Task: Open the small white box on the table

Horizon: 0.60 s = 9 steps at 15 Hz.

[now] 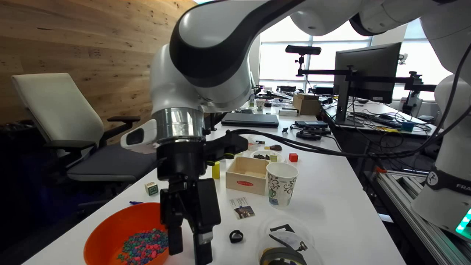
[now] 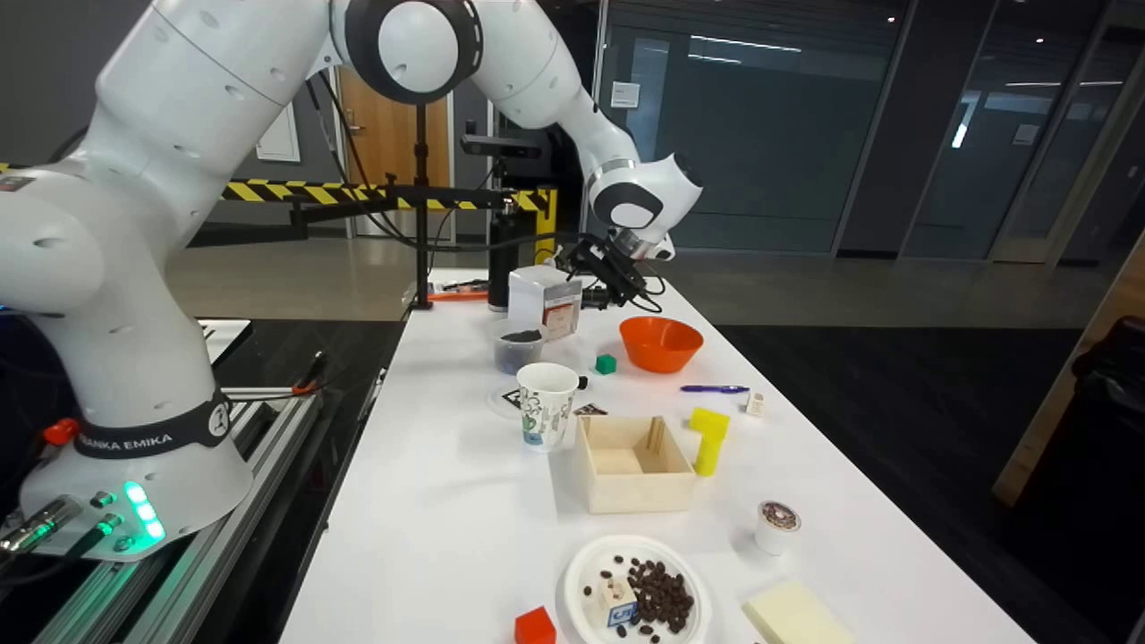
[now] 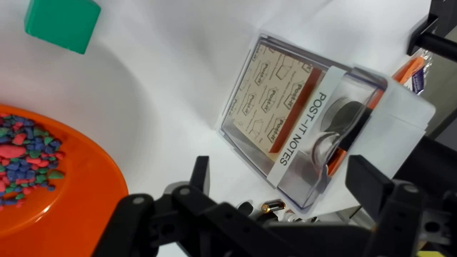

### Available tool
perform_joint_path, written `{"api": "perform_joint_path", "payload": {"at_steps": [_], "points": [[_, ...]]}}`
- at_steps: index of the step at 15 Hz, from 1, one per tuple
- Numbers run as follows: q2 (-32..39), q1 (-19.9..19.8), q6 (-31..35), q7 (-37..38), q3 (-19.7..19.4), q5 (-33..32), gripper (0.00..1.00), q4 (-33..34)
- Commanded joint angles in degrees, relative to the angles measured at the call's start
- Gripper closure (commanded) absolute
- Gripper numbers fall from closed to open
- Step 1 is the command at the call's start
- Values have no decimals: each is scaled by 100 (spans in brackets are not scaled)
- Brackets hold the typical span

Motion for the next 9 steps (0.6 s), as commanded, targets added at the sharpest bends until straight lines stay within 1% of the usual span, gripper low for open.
{"api": "perform_joint_path", "payload": {"at_steps": [1,2,3,7,9], "points": [[143,100,-20,335,-33,-245,6,265],[161,102,-22,350,-25,-252,10,295],[178,106,-36,361,-16,-257,8,318],[191,155,-48,461,-19,-302,10,337],[185,170,-46,509,-14,-327,8,308]]}}
